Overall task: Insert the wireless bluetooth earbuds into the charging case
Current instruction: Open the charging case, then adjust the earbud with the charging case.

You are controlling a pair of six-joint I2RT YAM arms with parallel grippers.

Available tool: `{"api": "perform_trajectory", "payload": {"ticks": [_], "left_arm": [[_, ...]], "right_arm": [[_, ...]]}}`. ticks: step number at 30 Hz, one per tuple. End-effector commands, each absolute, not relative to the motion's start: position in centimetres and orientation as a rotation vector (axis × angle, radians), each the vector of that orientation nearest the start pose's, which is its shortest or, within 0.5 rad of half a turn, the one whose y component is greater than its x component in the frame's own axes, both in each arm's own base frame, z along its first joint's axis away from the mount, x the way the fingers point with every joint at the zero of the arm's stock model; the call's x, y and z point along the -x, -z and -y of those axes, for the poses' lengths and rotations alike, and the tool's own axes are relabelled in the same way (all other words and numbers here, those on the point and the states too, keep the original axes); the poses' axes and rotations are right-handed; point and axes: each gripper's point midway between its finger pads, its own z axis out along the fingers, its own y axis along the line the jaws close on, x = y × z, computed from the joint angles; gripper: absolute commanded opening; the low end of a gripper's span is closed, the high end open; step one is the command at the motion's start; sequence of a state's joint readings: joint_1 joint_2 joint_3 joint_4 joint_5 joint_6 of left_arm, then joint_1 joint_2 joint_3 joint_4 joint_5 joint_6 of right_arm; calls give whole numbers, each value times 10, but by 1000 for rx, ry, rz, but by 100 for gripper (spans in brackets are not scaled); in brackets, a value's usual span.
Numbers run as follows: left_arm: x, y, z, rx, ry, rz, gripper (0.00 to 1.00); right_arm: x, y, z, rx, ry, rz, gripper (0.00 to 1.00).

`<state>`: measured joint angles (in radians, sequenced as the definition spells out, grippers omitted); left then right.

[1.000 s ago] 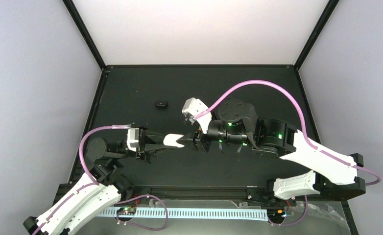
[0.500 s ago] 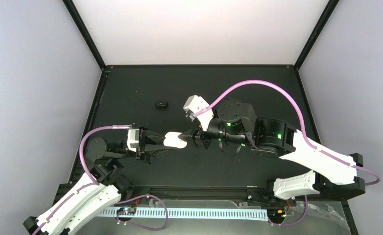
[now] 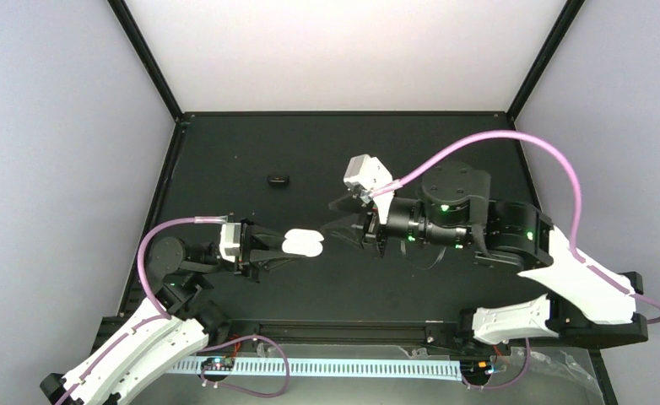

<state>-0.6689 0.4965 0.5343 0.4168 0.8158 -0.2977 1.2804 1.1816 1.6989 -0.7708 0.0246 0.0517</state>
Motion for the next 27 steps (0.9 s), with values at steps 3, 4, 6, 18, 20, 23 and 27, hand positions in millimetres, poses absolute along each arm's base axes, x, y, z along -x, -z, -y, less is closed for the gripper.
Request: {"api": "perform_trajectory", "payload": {"ticks": [3, 4, 6, 18, 20, 23, 27], "left_arm": [[-86, -404, 225, -976, 1235, -960, 2], [-88, -403, 226, -976, 1233, -973, 2], [-90, -401, 228, -979, 1231, -991, 2], [-92, -394, 230, -998, 1211, -1011, 2], [-92, -394, 230, -1001, 1209, -1010, 2], [-92, -393, 230, -1002, 1209, -1014, 2], [-92, -394, 230, -1005, 1210, -1013, 1]], "right_arm": [[-82, -461, -340, 1276, -950, -1600, 35], [-79, -456, -343, 1301, -955, -1610, 35], [-76, -448, -350, 1346, -967, -1632, 35], [-93, -428, -368, 1345, -864, -1712, 30], [-98, -428, -368, 1327, -846, -1715, 30], [-100, -427, -369, 1325, -833, -1720, 30], [-98, -424, -373, 1345, -839, -1725, 28]]}}
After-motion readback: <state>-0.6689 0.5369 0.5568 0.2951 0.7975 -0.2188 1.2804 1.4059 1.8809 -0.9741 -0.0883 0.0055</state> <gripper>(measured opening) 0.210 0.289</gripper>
